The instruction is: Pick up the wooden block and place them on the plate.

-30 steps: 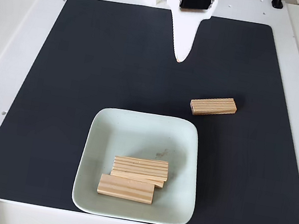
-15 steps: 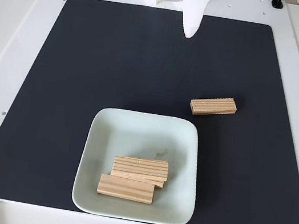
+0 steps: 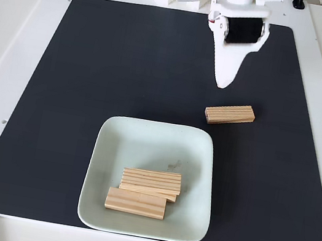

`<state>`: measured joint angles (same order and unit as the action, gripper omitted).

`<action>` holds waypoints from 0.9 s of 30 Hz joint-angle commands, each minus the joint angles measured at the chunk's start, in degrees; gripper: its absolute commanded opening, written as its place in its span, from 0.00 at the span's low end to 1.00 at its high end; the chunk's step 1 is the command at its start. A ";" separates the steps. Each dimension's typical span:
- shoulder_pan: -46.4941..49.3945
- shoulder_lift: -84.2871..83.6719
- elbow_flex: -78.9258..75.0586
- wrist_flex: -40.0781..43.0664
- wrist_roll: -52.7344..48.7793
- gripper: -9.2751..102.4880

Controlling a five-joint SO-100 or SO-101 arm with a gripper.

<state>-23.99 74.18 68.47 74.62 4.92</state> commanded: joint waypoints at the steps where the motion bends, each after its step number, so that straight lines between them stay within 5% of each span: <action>1: -0.62 -3.34 -5.54 0.18 0.44 0.08; 19: -4.13 -9.93 -10.90 1.32 0.62 0.08; 27: -4.39 -2.81 0.35 0.62 0.62 0.28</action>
<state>-28.12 66.36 66.45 75.67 4.92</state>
